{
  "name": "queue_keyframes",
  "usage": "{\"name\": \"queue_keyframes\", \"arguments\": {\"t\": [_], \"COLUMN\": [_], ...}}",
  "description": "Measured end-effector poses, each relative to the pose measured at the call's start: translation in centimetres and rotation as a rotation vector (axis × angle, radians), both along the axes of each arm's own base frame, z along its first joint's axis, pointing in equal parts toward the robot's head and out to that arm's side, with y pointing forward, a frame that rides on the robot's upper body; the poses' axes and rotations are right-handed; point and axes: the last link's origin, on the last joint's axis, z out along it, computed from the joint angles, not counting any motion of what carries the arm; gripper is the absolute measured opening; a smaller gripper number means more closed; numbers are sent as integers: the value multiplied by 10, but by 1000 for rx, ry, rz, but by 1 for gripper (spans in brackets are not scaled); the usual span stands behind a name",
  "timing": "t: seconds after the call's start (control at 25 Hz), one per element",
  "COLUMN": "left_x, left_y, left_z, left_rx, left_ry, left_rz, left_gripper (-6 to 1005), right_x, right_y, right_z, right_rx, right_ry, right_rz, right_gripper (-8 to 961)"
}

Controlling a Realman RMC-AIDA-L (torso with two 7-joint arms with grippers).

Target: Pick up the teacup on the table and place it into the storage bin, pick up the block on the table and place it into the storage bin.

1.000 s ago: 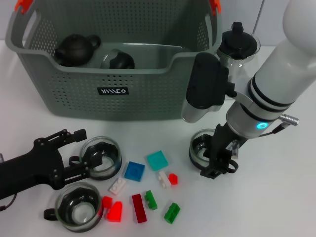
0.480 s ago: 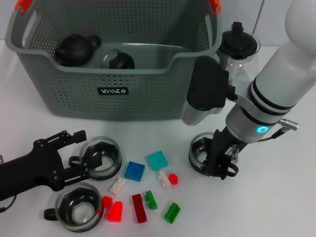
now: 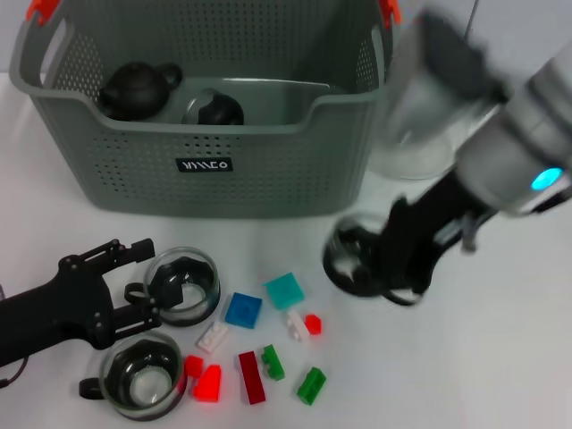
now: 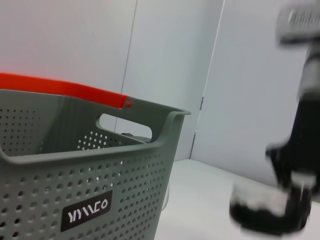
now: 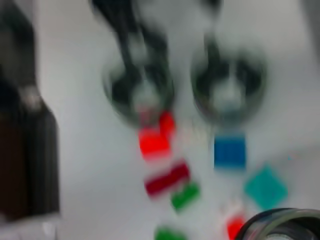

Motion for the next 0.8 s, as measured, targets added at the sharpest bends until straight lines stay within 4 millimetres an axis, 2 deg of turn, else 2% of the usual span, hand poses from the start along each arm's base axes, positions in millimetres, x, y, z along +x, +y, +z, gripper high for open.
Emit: {"name": "queue_keyframes", "arguments": {"t": [0.2, 0.28, 0.36, 0.44, 0.52, 0.8], "left_x": [0, 0, 1, 2, 3, 3], "left_y": [0, 1, 2, 3, 3, 4], "left_z": [0, -1, -1, -1, -2, -2], "left_rx": [0, 1, 0, 0, 0, -1], "left_ry": [1, 1, 0, -1, -1, -2], "left_rz": [1, 0, -2, -5, -6, -5], "left_gripper": [779, 779, 779, 779, 779, 779], "right_x": [-38, -51, -61, -69, -78, -115], "right_y": [0, 4, 13, 26, 43, 100], "right_z": [72, 92, 100, 97, 82, 5], "right_rx": [38, 102, 182, 266, 343, 512], "right_ry": [431, 614, 743, 810, 823, 671], "right_rz": [49, 87, 112, 114, 93, 42], "right_gripper": [57, 57, 57, 57, 57, 58]}}
